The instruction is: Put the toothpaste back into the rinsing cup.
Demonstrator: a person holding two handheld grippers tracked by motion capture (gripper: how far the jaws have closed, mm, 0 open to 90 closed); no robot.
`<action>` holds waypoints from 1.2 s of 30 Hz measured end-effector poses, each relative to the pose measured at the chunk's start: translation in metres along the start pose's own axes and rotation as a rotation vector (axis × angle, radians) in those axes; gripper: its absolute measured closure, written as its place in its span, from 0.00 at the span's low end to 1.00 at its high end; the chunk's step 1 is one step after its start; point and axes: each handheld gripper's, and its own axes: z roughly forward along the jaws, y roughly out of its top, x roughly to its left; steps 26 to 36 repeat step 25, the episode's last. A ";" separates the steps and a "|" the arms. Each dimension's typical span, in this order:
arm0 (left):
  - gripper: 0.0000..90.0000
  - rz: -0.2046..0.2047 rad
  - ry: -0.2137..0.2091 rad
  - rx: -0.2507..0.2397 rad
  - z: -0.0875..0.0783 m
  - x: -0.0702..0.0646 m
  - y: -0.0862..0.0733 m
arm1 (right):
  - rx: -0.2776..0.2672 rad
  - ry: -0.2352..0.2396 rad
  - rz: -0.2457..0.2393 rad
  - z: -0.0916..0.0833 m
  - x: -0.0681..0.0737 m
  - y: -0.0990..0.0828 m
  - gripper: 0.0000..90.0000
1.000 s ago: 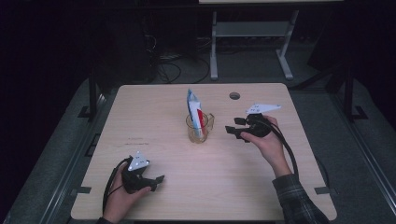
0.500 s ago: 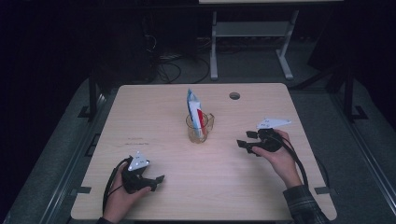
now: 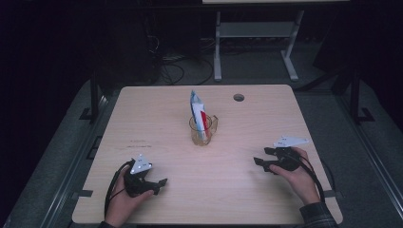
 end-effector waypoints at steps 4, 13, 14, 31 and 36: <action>0.15 -0.001 0.000 0.001 0.000 0.000 0.000 | 0.036 -0.029 -0.016 -0.002 0.002 -0.014 0.35; 0.15 0.003 -0.001 0.004 -0.001 -0.001 0.000 | 0.090 -0.062 -0.033 -0.007 0.008 -0.033 0.29; 0.15 0.002 -0.001 0.002 -0.001 -0.001 0.000 | 0.089 -0.063 -0.030 -0.008 0.009 -0.034 0.29; 0.15 0.005 0.000 0.002 -0.001 -0.001 0.000 | 0.044 -0.076 -0.038 -0.008 0.011 -0.043 0.19; 0.15 0.005 0.000 0.002 -0.001 -0.001 0.000 | 0.044 -0.076 -0.038 -0.008 0.011 -0.043 0.19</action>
